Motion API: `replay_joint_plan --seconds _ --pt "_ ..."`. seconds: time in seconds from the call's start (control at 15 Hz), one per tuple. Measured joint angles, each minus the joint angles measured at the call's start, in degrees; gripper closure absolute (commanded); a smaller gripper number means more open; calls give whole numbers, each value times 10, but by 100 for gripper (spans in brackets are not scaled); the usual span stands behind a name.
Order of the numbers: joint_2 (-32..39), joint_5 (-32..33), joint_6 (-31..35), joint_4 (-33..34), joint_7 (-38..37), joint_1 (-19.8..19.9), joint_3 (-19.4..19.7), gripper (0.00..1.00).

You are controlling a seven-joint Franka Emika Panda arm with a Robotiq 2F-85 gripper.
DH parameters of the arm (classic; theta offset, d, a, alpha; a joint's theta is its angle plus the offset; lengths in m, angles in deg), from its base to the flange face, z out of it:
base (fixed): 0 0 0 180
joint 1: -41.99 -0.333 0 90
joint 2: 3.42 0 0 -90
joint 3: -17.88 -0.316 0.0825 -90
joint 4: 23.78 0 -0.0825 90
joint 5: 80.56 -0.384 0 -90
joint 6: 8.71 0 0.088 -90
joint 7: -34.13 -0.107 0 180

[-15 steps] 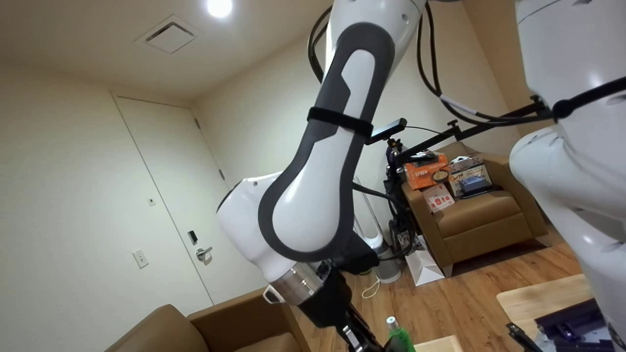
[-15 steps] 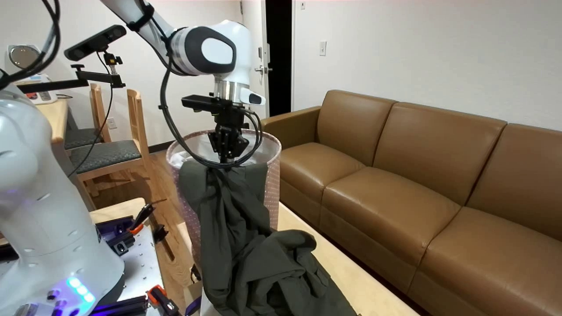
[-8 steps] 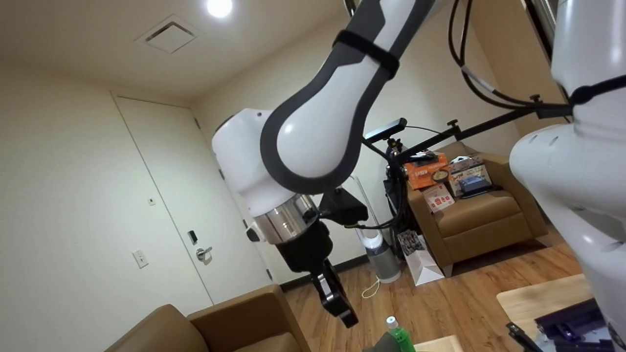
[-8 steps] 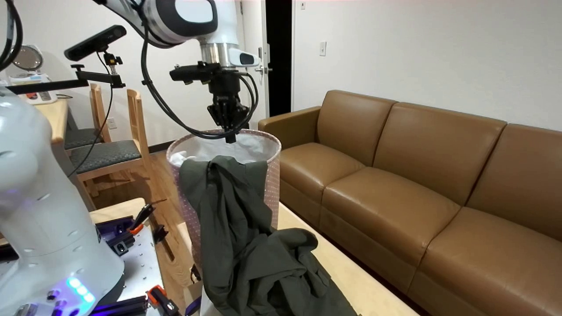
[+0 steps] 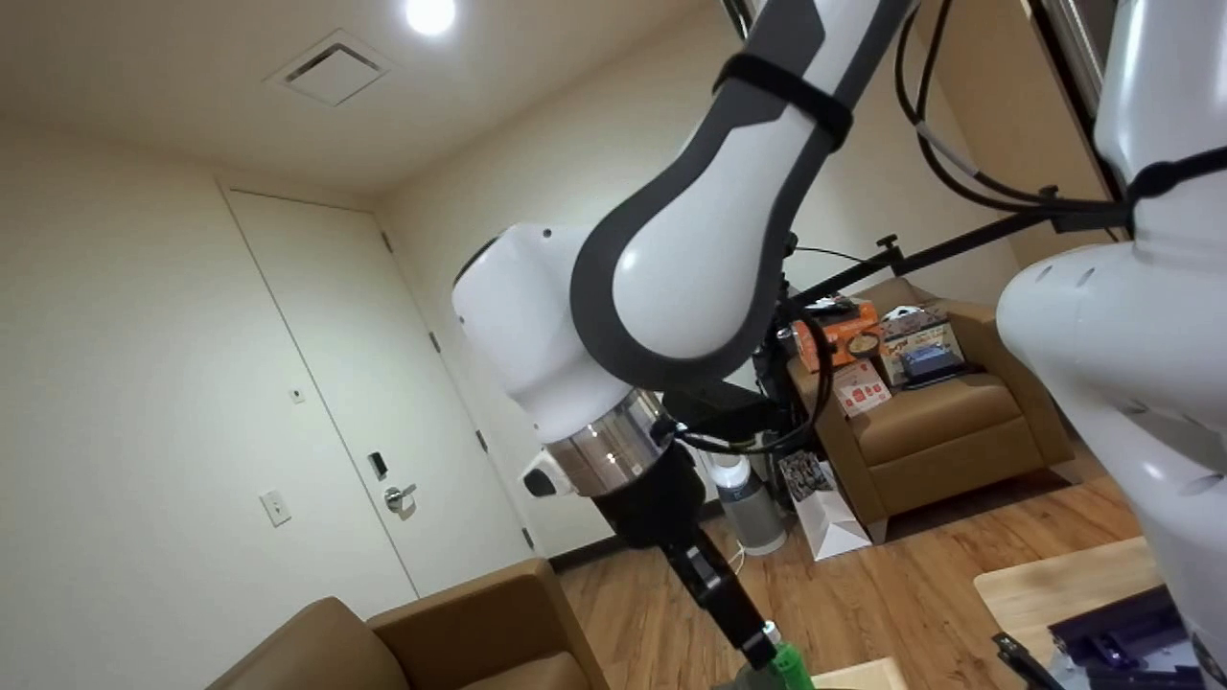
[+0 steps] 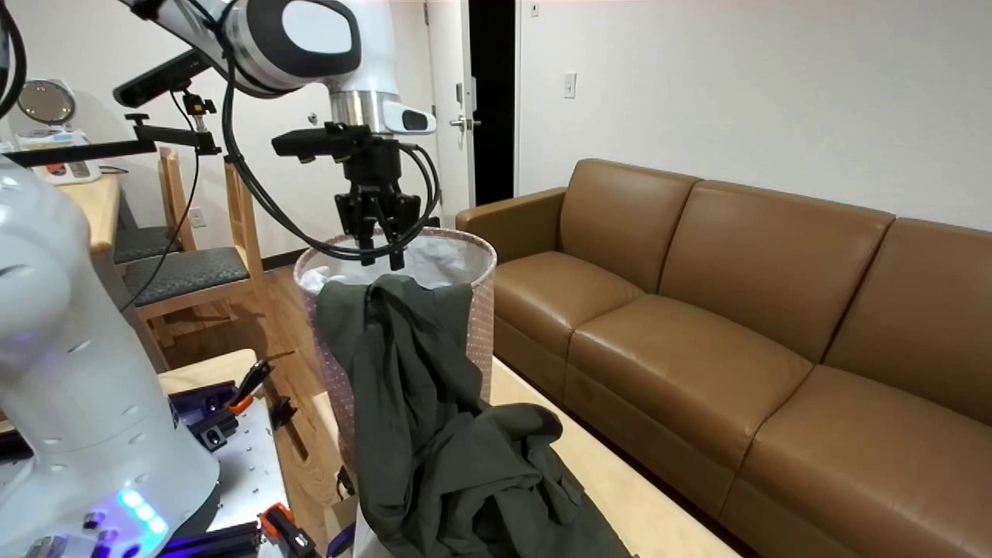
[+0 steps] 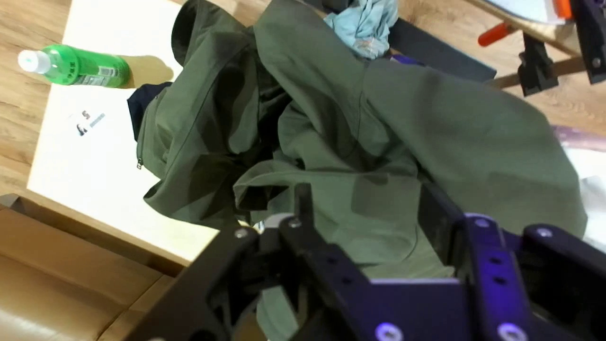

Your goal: Remove three things from the carrier bag and put them on the table

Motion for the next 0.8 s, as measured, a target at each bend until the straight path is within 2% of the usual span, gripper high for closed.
replay_joint_plan --seconds 0.07,0.2,0.47,0.8 --pt "1 7 -2 -10 11 -6 -2 3" --pt "1 19 -7 -28 37 -18 -6 0" --pt "-1 54 -31 -38 86 -44 -16 0" --pt "-1 132 -29 -36 130 -59 -28 0"
